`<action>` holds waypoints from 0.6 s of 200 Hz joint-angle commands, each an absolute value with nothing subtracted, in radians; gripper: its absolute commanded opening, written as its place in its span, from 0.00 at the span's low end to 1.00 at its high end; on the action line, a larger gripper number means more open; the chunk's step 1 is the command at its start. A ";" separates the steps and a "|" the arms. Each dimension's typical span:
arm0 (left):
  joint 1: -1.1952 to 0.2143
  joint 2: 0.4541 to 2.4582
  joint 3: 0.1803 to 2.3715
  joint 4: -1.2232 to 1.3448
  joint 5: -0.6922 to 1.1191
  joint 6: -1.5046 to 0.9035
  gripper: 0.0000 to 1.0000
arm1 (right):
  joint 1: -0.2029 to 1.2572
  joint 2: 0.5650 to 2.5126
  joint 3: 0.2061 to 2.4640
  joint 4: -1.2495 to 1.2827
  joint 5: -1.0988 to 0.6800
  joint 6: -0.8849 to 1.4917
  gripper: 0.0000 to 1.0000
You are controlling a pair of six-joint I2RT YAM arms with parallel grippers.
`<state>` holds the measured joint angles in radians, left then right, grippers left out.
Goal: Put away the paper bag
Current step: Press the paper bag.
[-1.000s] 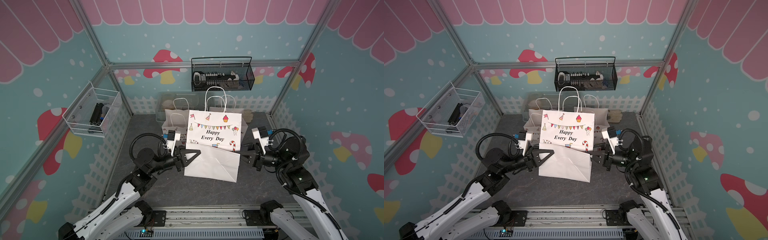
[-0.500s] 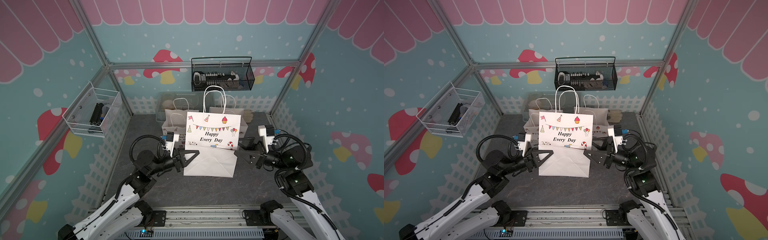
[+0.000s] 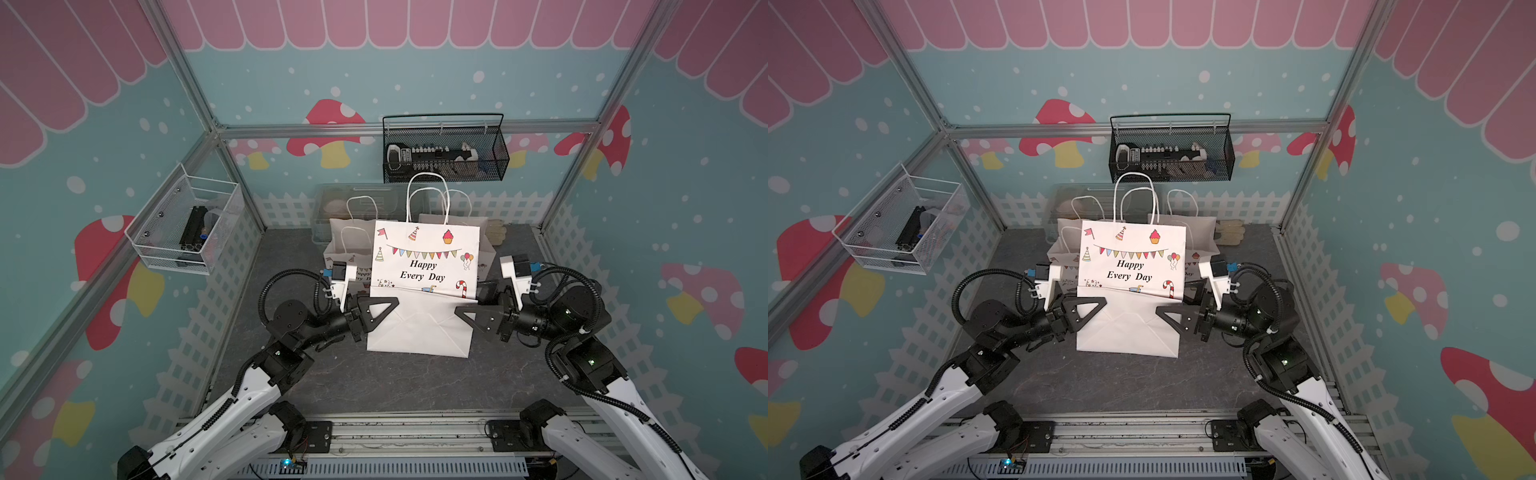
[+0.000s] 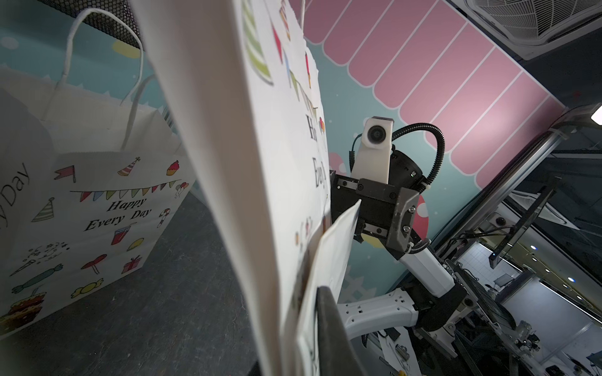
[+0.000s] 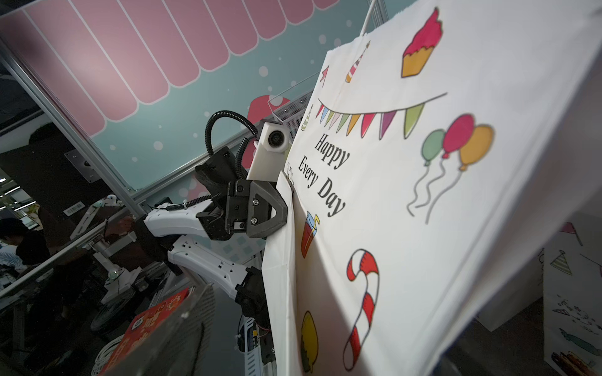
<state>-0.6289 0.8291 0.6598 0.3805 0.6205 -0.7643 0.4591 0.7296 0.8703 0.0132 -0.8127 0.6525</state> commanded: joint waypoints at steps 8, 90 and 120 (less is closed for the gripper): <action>-0.624 0.850 0.679 0.427 0.613 -0.783 0.13 | 0.485 0.750 0.916 -0.028 -0.786 0.598 0.68; -0.621 0.890 0.655 0.448 0.615 -0.779 0.24 | 0.488 0.773 0.964 -0.189 -0.725 0.523 0.10; -0.621 0.875 0.645 0.460 0.633 -0.781 0.42 | 0.488 0.766 0.956 -0.199 -0.725 0.523 0.02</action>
